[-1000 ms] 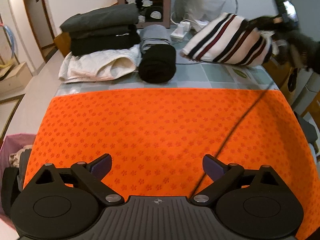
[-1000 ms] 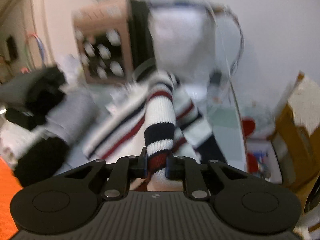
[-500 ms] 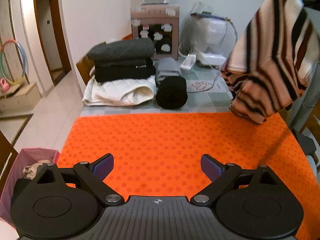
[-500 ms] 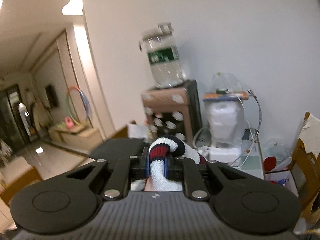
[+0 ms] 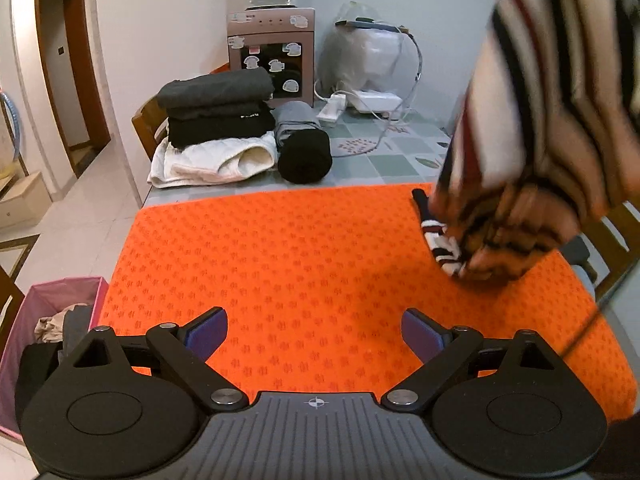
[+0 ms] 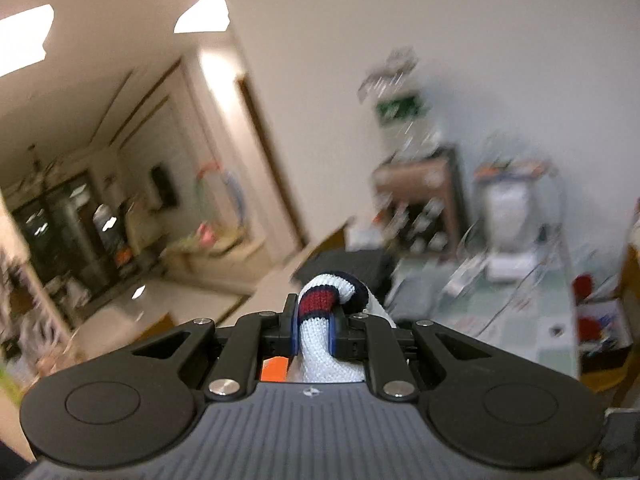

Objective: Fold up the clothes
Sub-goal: 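Carry the striped sweater with the right tool and drop it onto the mat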

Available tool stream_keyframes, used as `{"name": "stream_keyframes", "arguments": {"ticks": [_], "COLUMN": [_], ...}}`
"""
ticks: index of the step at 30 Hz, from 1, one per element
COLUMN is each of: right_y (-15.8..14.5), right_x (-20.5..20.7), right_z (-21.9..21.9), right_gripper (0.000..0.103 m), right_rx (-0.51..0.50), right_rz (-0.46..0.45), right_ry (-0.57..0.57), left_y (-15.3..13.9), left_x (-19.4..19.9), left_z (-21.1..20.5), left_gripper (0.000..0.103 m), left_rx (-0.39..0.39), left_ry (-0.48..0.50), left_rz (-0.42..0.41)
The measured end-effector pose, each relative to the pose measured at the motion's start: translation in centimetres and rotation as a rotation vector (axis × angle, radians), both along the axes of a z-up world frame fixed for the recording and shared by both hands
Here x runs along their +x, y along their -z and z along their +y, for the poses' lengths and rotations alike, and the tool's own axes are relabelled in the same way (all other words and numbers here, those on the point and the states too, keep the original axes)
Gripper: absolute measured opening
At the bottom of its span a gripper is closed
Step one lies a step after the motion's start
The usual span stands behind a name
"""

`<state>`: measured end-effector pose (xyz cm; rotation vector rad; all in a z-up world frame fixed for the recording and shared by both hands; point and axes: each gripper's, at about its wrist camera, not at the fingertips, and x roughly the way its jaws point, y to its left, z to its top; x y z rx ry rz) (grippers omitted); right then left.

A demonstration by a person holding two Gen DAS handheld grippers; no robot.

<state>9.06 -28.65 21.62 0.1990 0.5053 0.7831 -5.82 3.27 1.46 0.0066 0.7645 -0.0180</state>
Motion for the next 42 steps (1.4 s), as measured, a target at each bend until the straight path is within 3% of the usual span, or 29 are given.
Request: {"name": "stream_keyframes", "arguments": {"ticks": [7, 13, 15, 17, 18, 19, 24, 28, 32, 35, 38, 42], "right_y": [11.2, 19.0, 20.7, 21.7, 21.6, 21.1, 18.9, 19.0, 21.2, 23.6, 26.0, 28.5], "right_x": [2.1, 1.2, 1.4, 1.2, 1.1, 1.4, 1.6, 0.3, -1.7, -3.2, -4.6, -6.2], "right_z": [11.2, 20.7, 22.5, 23.6, 23.7, 23.5, 20.0, 16.0, 12.3, 10.1, 9.3, 10.0], "right_gripper": [0.016, 0.020, 0.029, 0.049, 0.064, 0.072, 0.081, 0.082, 0.082, 0.082, 0.082, 0.079], "right_rx": [-0.146, -0.289, -0.318, -0.326, -0.324, -0.319, -0.327, -0.382, -0.455, -0.517, -0.575, -0.650], "right_rz": [0.199, 0.179, 0.173, 0.161, 0.152, 0.141, 0.077, 0.043, 0.042, 0.049, 0.041, -0.002], "right_ry": [-0.176, -0.215, -0.218, -0.219, -0.220, -0.228, -0.264, -0.251, -0.219, -0.201, -0.208, -0.249], "left_y": [1.0, 1.4, 1.4, 1.5, 1.6, 1.7, 3.1, 5.0, 7.6, 8.9, 9.6, 10.5], "left_x": [-3.1, -4.4, -4.8, -4.8, -4.7, -4.7, -3.1, -1.1, 0.9, 1.4, 1.5, 1.4], "left_z": [0.9, 1.5, 1.4, 1.3, 1.2, 1.0, 0.4, 0.3, 0.8, 1.0, 1.2, 1.5], "left_gripper": [0.094, 0.094, 0.094, 0.094, 0.094, 0.094, 0.093, 0.086, 0.076, 0.058, 0.050, 0.050], "left_rx": [0.003, 0.010, 0.011, 0.016, 0.019, 0.019, 0.022, 0.025, 0.033, 0.023, -0.027, -0.129], "left_ry": [-0.092, -0.148, -0.153, -0.151, -0.147, -0.143, -0.110, -0.110, -0.142, -0.151, -0.157, -0.167], "left_rz": [0.042, 0.071, 0.070, 0.070, 0.068, 0.066, 0.056, 0.062, 0.105, 0.136, 0.162, 0.177]}}
